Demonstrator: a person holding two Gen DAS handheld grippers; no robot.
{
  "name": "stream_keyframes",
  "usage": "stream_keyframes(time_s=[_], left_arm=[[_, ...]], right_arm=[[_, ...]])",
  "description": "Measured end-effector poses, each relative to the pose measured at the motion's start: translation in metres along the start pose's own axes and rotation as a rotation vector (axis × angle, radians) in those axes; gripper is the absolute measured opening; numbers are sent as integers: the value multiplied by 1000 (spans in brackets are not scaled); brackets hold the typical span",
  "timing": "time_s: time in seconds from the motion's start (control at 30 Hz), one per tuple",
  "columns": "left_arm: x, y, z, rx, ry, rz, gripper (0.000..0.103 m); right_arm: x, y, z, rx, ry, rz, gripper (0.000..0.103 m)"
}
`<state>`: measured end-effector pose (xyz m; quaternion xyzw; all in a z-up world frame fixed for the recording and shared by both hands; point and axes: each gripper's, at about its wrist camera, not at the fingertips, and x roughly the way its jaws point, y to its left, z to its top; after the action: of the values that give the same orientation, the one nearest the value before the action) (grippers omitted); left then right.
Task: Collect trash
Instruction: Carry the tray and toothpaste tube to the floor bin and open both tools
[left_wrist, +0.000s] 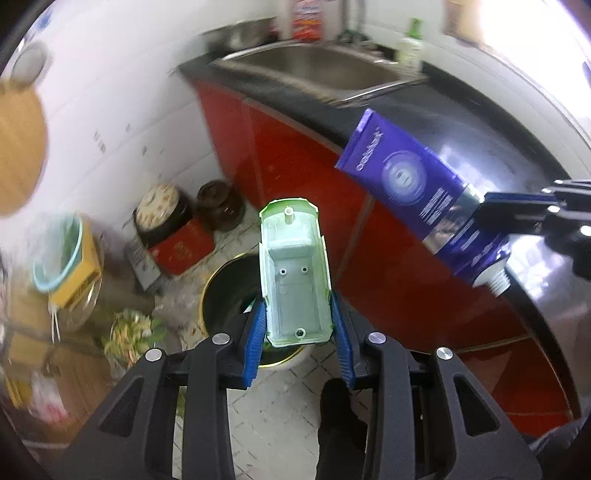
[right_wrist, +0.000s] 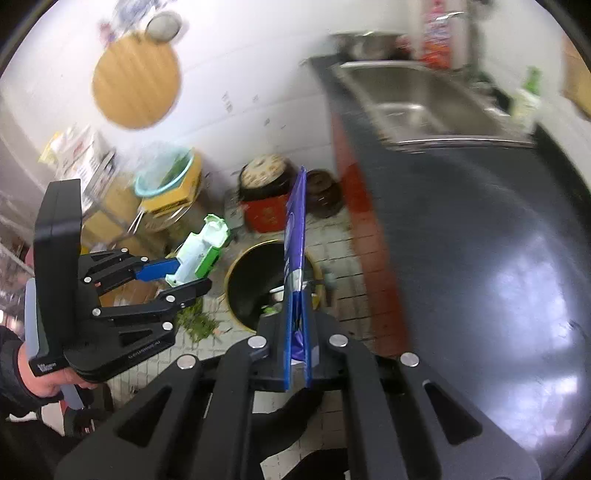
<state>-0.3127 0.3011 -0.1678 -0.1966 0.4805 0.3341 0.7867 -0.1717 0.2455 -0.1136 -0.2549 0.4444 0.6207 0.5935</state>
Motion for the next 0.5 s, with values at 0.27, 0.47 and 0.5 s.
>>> stream_keyframes(time_s=[0.27, 0.47, 0.5], left_arm=[[60, 64, -14, -117, 47, -10, 33], [92, 89, -12, -158, 70, -44, 33], [96, 91, -12, -156, 76, -50, 34]], right_arm=[[106, 39, 29, 11, 140, 41, 6], [163, 47, 44, 2, 216, 29, 6], [168, 48, 48, 2, 220, 30, 6]])
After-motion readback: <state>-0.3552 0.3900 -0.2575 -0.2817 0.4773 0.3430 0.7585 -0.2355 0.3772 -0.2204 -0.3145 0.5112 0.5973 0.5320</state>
